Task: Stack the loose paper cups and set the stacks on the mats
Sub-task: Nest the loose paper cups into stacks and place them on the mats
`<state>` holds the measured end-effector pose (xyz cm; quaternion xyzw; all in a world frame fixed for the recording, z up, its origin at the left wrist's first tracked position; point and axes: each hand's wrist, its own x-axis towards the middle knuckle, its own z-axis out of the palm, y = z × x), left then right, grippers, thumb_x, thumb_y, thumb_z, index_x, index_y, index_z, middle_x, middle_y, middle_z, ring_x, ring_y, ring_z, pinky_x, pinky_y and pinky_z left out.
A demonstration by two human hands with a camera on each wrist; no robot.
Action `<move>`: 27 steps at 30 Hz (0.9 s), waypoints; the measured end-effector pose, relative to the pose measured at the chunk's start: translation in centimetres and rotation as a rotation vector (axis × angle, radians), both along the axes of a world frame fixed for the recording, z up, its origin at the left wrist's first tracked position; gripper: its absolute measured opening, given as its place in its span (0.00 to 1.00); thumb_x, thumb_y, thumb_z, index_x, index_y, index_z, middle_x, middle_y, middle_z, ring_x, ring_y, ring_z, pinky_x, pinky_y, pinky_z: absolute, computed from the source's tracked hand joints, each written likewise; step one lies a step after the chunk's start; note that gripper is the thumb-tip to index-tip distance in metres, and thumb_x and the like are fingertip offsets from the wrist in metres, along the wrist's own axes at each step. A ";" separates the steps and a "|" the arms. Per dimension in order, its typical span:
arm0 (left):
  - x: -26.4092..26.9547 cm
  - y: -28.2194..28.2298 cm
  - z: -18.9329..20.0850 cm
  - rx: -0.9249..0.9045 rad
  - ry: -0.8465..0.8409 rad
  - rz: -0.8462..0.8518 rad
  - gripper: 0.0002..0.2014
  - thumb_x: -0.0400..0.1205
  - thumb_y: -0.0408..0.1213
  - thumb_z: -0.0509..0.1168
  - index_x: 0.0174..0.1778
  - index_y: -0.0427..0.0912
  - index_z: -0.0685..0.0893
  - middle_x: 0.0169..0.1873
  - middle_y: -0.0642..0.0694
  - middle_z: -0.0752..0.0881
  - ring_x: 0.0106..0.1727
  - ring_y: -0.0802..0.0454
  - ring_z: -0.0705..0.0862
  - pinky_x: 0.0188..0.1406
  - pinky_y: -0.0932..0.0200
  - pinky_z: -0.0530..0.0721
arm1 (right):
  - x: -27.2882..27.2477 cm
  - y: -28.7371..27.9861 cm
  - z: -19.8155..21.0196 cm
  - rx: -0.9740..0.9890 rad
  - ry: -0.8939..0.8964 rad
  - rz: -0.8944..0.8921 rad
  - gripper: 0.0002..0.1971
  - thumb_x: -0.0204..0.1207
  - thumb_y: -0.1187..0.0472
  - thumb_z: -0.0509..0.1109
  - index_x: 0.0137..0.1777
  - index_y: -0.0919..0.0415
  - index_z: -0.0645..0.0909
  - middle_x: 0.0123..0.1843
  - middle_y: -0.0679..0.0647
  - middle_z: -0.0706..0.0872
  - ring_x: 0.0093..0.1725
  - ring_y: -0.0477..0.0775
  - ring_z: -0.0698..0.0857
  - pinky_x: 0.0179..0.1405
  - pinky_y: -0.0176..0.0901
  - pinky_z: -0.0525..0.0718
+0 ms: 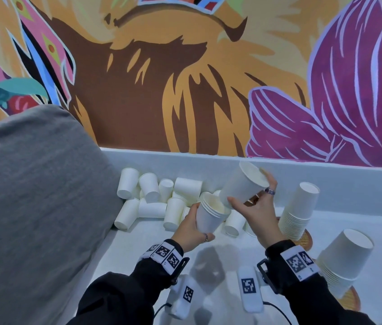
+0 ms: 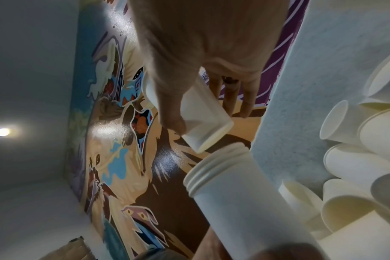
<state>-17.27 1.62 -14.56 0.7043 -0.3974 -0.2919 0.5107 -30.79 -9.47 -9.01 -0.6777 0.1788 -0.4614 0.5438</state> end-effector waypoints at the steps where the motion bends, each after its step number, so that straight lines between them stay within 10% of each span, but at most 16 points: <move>1: 0.0 -0.1 -0.1 0.004 -0.007 0.002 0.39 0.67 0.31 0.77 0.70 0.50 0.65 0.55 0.52 0.79 0.58 0.50 0.80 0.59 0.43 0.84 | 0.3 0.2 -0.1 -0.020 0.043 0.047 0.44 0.65 0.75 0.77 0.71 0.43 0.58 0.65 0.53 0.76 0.60 0.49 0.81 0.53 0.37 0.84; 7: 0.2 -0.6 0.1 -0.060 0.030 0.039 0.33 0.69 0.24 0.75 0.65 0.47 0.67 0.52 0.52 0.78 0.52 0.56 0.79 0.54 0.48 0.87 | 1.4 0.9 -2.0 -0.111 0.414 0.179 0.18 0.74 0.39 0.65 0.63 0.31 0.69 0.70 0.37 0.72 0.74 0.45 0.67 0.76 0.46 0.67; 11: 0.7 -0.6 -0.3 -0.085 0.038 0.069 0.33 0.69 0.22 0.74 0.65 0.45 0.67 0.50 0.54 0.78 0.50 0.57 0.79 0.50 0.52 0.85 | 1.7 0.4 -3.2 -0.168 0.562 0.247 0.29 0.70 0.23 0.47 0.70 0.27 0.63 0.79 0.39 0.57 0.78 0.42 0.53 0.77 0.46 0.50; 14: 1.4 -0.3 -0.7 -0.076 0.038 0.077 0.33 0.69 0.23 0.75 0.65 0.45 0.67 0.49 0.55 0.78 0.49 0.60 0.79 0.44 0.59 0.84 | 1.9 -1.3 -3.8 -0.094 0.478 0.104 0.21 0.82 0.38 0.49 0.72 0.38 0.67 0.78 0.45 0.61 0.77 0.43 0.58 0.73 0.40 0.53; 18: 2.3 -0.3 -0.9 -0.054 0.045 0.093 0.34 0.69 0.25 0.76 0.66 0.45 0.66 0.51 0.52 0.78 0.52 0.54 0.79 0.47 0.52 0.85 | 1.9 -5.7 -5.5 -0.086 0.663 -0.330 0.24 0.81 0.53 0.65 0.74 0.58 0.68 0.77 0.58 0.67 0.77 0.62 0.64 0.73 0.55 0.65; 27: 3.2 -0.8 -0.8 -0.040 0.031 0.132 0.36 0.68 0.27 0.76 0.69 0.45 0.65 0.52 0.53 0.77 0.54 0.52 0.79 0.53 0.46 0.85 | 2.0 -10.5 -9.1 -0.042 1.070 -0.364 0.34 0.76 0.58 0.72 0.78 0.58 0.59 0.80 0.55 0.62 0.75 0.67 0.64 0.72 0.64 0.69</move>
